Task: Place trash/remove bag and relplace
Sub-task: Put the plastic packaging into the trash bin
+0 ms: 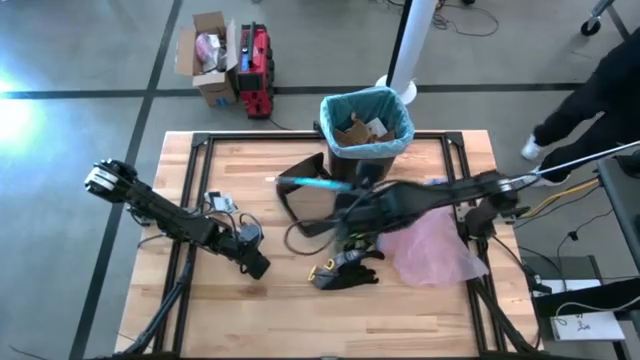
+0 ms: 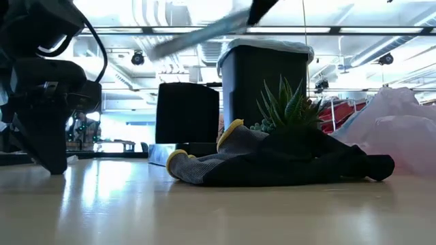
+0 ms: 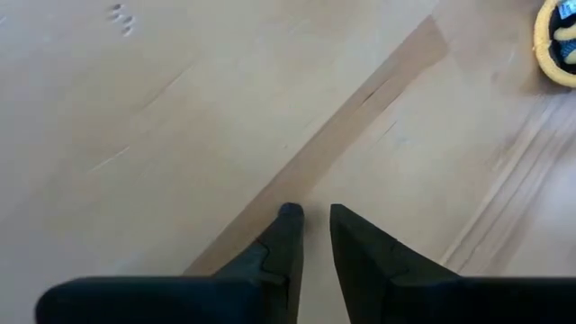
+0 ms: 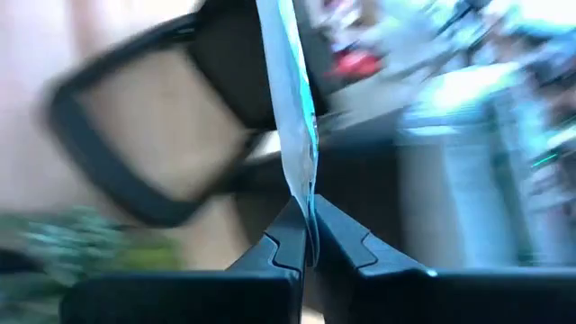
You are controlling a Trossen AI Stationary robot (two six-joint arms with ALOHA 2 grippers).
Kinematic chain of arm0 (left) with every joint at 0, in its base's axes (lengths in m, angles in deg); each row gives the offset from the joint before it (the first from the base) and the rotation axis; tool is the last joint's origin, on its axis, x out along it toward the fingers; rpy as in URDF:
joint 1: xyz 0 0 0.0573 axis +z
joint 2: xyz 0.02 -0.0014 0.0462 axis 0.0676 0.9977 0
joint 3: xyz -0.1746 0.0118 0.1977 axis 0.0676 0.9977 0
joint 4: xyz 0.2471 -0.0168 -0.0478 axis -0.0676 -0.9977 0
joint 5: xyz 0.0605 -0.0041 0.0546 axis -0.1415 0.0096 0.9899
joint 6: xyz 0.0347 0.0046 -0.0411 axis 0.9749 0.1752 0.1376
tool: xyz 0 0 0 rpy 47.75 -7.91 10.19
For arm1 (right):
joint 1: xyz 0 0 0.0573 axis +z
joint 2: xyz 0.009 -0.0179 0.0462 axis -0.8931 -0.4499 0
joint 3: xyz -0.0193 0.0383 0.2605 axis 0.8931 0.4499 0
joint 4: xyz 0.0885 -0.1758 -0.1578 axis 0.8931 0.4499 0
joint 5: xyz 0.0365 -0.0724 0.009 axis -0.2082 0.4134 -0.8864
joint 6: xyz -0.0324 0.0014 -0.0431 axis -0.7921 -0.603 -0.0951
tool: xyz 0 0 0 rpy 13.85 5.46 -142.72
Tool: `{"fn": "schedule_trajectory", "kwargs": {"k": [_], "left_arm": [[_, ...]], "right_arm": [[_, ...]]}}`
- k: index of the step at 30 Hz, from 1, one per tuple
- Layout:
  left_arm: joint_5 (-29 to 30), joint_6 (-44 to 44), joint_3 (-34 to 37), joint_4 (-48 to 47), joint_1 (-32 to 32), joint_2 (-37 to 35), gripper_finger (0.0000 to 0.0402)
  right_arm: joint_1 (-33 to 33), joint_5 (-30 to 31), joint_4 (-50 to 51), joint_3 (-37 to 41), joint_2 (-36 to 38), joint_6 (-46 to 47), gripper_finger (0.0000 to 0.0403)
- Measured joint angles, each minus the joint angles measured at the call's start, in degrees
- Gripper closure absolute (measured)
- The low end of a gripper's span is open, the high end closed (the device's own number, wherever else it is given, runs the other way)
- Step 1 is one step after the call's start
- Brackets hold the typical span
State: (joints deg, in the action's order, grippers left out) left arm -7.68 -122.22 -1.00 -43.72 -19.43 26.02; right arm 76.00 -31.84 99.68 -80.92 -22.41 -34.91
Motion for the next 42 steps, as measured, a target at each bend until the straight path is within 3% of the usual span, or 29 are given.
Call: {"fn": "schedule_trajectory", "kwargs": {"k": [5, 11, 16, 26, 32, 38, 42], "left_arm": [[0.2, 0.1, -0.3, 0.1, 0.0, 0.0, 0.0352], [0.3, 0.1, -0.4, 0.2, 0.0, 0.0, 0.0357], [0.4, 0.1, -0.3, 0.3, 0.0, 0.0, 0.0358], [0.8, 0.2, -0.3, 1.0, 0.0, 0.1, 0.0358], [1.8, 0.4, -0.3, 1.3, 0.0, 0.3, 0.0358], [2.9, 1.4, -0.3, 1.3, 0.0, 0.3, 0.0358], [3.1, 1.3, -0.3, 1.5, 0.0, 0.3, 0.0358]], "right_arm": [[-0.7, 12.7, 0.3, 0.0, 7.6, -11.9, 0.0403], [-3.9, 23.2, 0.2, -0.1, 14.9, -32.4, 0.0403], [-7.6, 29.2, 0.2, -0.1, 19.0, -37.7, 0.0403], [-15.5, 27.6, 2.2, 0.0, 24.3, -37.2, 0.0403], [-19.5, 15.0, 3.4, 2.0, 23.1, -36.8, 0.0403], [-22.1, 11.4, 1.8, 5.9, 20.2, -39.0, 0.0403], [-23.5, 10.3, -0.1, 6.4, 17.8, -48.2, 0.0403]]}}
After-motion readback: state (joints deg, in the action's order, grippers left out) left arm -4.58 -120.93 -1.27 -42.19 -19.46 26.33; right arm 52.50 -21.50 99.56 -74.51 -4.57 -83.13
